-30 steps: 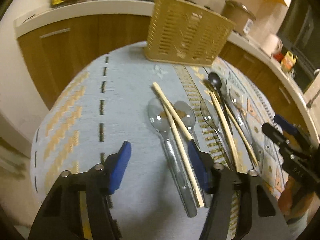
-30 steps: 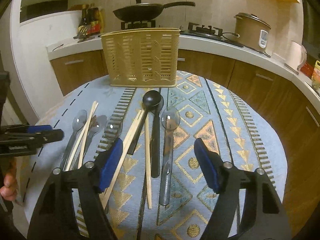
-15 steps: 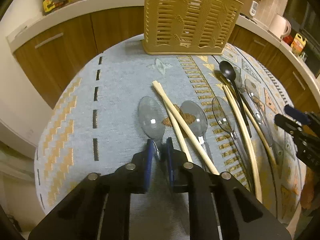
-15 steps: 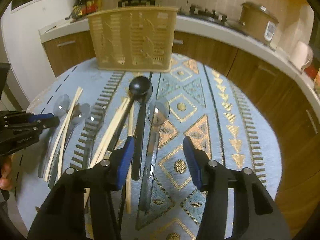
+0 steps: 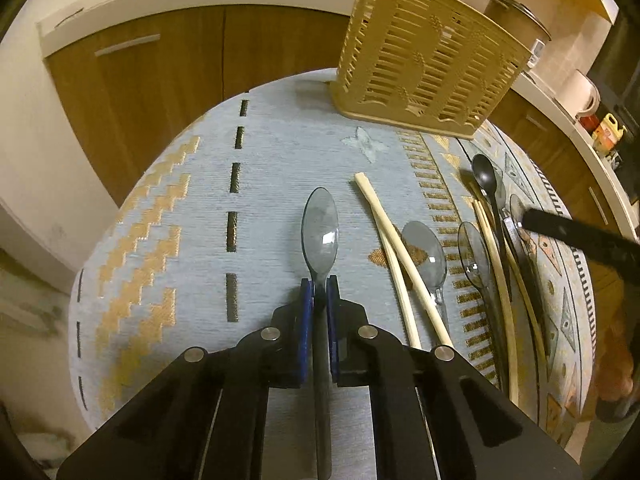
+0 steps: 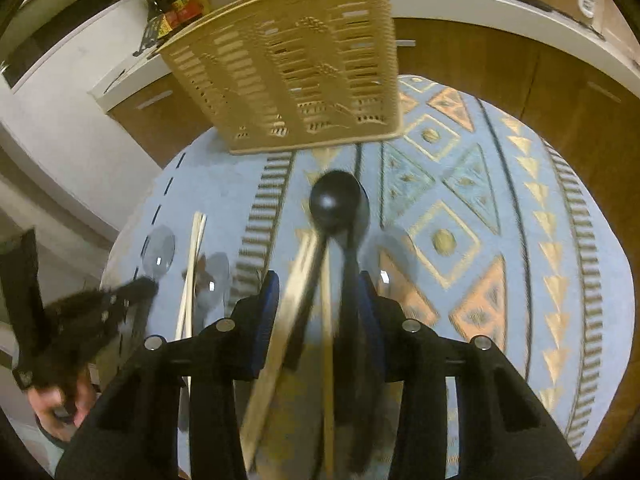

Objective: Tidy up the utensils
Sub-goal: 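Close the right tool on the black spoon handle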

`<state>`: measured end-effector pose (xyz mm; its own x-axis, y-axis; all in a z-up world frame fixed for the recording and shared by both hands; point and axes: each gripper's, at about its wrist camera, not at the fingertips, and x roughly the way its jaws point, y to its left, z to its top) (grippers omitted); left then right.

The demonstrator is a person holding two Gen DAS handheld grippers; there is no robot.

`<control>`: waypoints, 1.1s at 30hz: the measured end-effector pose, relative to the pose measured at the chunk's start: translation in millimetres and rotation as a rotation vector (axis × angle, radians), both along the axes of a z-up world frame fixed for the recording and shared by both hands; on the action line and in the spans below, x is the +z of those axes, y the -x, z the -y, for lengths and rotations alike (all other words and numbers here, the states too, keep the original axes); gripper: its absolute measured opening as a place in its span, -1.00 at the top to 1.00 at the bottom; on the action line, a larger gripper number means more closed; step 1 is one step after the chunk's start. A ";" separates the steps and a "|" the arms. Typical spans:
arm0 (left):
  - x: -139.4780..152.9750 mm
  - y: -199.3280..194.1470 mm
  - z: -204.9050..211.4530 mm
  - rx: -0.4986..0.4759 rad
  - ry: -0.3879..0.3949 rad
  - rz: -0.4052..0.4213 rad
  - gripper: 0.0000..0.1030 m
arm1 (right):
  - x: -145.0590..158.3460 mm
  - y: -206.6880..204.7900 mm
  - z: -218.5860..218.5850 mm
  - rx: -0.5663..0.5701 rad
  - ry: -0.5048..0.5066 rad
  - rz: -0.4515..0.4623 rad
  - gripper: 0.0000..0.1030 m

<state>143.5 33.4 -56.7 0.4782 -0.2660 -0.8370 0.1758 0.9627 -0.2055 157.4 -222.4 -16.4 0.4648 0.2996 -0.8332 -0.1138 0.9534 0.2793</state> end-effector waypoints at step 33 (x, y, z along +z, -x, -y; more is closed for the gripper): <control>6.1 -30.9 -18.0 -0.027 0.056 -0.049 0.36 | -15.9 -30.7 -54.8 0.065 -0.009 -0.142 0.80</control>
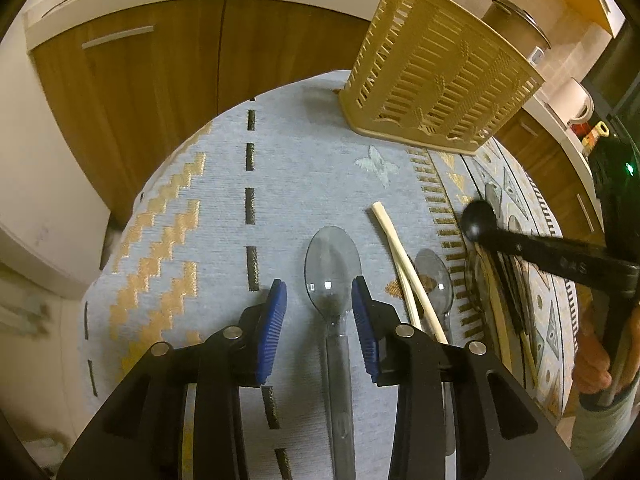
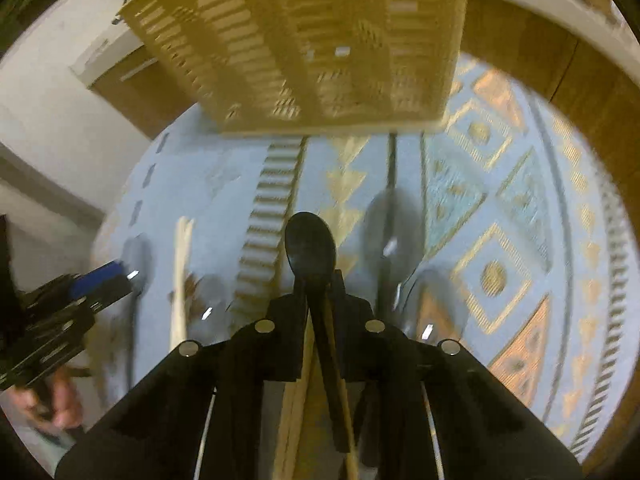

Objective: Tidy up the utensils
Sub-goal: 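Close the right tool on the black spoon handle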

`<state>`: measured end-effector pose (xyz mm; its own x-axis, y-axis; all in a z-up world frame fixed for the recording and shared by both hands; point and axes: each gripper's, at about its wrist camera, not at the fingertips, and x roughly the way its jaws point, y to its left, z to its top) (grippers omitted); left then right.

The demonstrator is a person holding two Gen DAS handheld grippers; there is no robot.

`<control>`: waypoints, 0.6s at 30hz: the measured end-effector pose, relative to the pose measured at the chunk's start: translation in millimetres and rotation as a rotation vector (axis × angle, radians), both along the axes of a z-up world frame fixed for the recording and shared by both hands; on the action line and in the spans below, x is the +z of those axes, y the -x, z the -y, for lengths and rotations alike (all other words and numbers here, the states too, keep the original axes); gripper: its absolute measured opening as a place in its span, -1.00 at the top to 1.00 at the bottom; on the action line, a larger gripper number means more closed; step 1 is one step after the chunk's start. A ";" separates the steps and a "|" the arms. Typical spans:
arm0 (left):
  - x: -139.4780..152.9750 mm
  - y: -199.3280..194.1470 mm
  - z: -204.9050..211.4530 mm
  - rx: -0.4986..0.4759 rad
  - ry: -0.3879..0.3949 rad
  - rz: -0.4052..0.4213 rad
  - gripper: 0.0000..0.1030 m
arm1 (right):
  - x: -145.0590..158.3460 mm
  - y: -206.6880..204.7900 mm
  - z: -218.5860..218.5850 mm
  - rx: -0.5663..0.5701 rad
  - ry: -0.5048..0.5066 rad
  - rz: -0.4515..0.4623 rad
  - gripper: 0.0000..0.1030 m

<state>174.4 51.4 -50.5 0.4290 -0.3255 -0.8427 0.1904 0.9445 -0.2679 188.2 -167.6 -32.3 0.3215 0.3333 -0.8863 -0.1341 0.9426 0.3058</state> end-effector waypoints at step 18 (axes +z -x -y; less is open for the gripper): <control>7.7 -3.2 -12.6 0.025 0.025 -0.001 0.20 | 0.8 -12.6 -26.4 0.123 0.128 0.050 0.03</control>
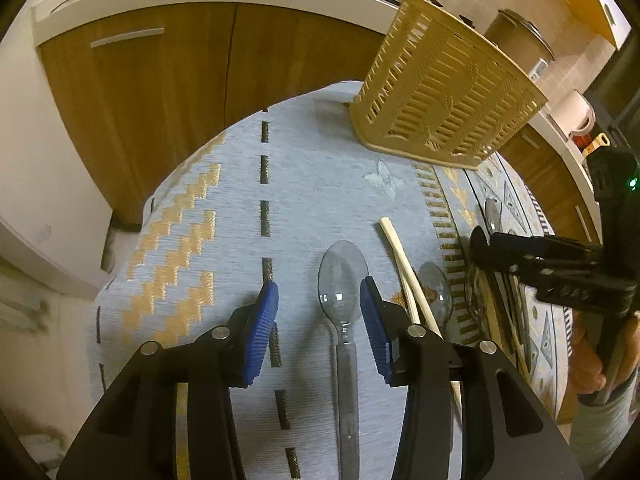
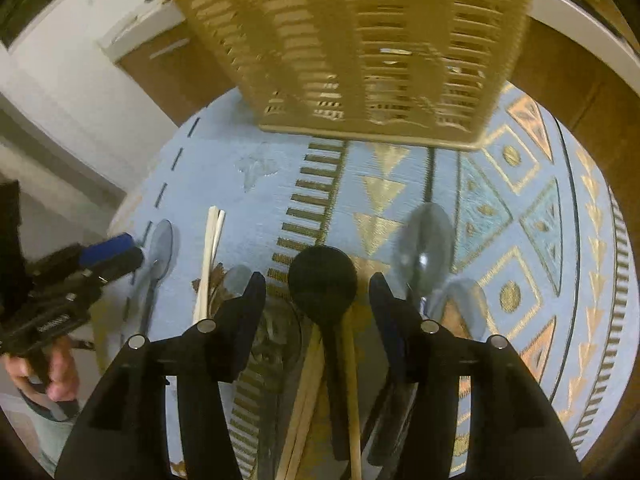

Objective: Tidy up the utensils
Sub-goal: 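Close the right tool on the black spoon handle, then lift both held spoons and carry them over the beige utensil holder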

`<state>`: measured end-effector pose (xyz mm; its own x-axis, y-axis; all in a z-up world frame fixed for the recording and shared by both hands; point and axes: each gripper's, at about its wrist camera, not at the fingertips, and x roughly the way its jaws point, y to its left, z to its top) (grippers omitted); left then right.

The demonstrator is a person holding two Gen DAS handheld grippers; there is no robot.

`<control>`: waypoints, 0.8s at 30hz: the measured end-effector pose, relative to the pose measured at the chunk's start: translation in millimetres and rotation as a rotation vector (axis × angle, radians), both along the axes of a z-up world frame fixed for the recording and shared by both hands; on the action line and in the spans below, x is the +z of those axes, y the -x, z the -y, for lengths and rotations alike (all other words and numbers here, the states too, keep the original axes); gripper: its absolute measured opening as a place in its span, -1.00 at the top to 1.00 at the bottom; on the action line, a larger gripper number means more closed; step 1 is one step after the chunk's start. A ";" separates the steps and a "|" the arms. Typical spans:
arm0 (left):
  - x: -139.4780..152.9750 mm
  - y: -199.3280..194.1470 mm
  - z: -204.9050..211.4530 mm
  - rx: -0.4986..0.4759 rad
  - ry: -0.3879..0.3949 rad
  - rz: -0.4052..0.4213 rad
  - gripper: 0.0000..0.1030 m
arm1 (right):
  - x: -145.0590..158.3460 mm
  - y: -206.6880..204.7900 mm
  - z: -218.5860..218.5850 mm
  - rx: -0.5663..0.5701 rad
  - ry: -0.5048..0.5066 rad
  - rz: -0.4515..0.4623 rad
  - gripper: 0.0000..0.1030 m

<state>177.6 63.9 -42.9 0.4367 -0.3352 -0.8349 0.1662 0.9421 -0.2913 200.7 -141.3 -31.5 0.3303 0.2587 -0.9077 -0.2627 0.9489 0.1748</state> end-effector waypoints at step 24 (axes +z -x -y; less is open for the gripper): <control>-15.6 -14.3 64.2 -0.009 -0.313 -0.001 0.41 | -14.8 -5.4 -2.7 -0.005 0.088 0.004 0.34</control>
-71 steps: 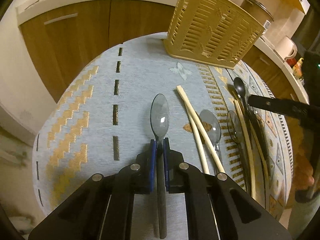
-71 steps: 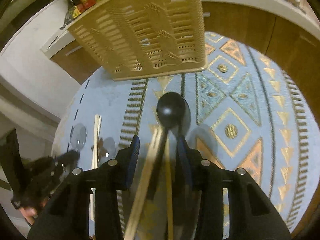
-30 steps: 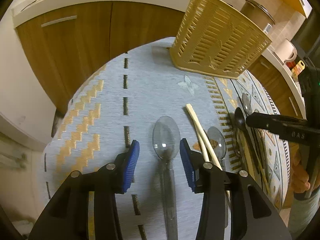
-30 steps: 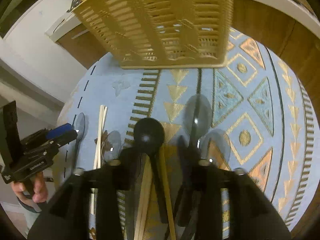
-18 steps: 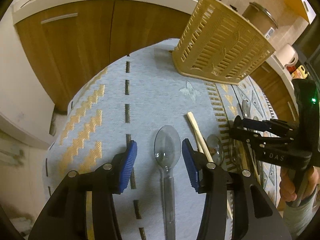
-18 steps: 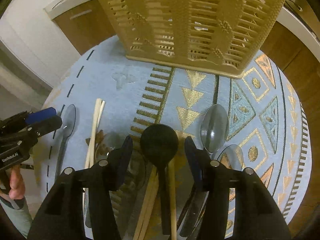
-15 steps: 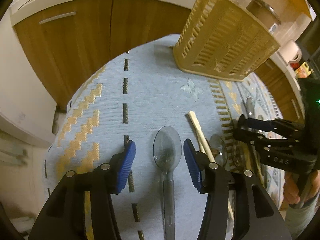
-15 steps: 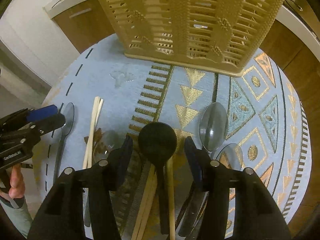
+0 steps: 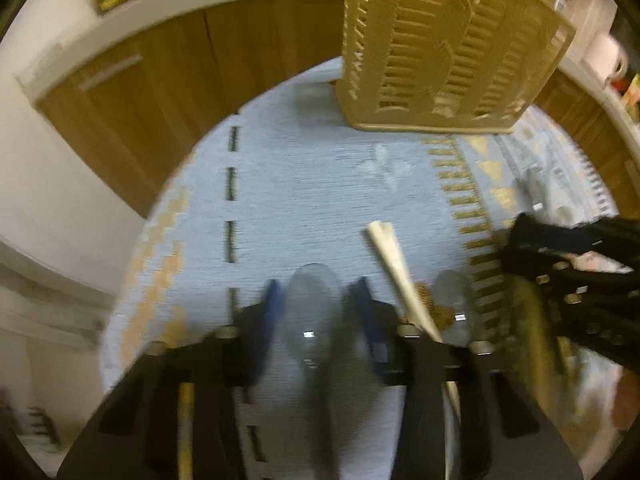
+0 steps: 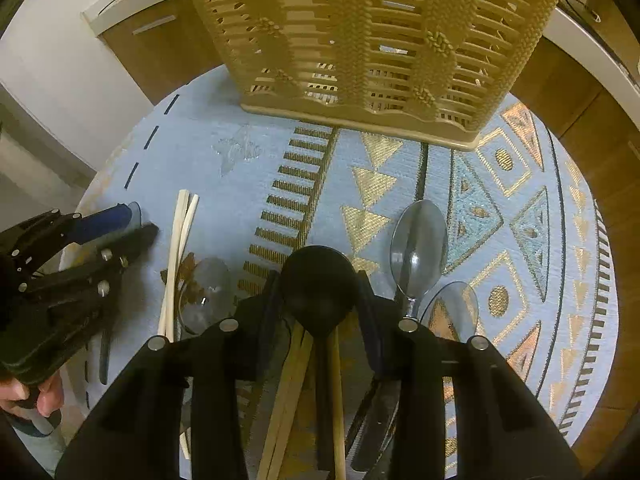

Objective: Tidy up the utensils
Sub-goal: 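Lift both held spoons and carry them over the beige utensil holder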

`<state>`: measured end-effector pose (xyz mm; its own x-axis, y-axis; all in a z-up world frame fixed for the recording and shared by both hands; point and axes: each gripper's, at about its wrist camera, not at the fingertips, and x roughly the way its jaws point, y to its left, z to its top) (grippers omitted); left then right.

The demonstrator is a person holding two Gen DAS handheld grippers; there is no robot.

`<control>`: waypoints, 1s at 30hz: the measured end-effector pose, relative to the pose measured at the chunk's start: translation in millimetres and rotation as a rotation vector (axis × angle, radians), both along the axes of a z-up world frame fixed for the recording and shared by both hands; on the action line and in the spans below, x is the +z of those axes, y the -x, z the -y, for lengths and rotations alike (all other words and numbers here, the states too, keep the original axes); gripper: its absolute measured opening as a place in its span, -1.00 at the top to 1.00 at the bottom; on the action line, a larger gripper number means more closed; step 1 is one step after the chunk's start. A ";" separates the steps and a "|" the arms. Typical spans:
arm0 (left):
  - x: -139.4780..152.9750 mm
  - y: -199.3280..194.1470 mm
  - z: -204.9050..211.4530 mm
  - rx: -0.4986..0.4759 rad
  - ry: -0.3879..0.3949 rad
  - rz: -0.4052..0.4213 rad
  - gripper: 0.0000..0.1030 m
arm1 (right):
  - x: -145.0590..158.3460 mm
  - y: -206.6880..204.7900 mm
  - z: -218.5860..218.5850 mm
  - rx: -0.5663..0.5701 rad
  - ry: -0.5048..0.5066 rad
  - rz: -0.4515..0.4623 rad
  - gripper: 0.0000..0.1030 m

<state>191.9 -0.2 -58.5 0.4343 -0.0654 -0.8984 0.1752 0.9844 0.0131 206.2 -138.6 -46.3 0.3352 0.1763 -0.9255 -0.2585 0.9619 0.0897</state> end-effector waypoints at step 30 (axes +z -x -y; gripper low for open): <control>237.6 9.4 17.4 -0.059 0.331 0.767 0.42 | 208.8 21.4 82.0 -0.121 -0.309 0.829 0.34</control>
<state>182.5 -17.6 179.1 0.9048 -0.3155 -0.2860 0.2868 0.9479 -0.1385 184.8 -220.6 162.6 0.9079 0.2979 -0.2948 -0.2540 0.9506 0.1784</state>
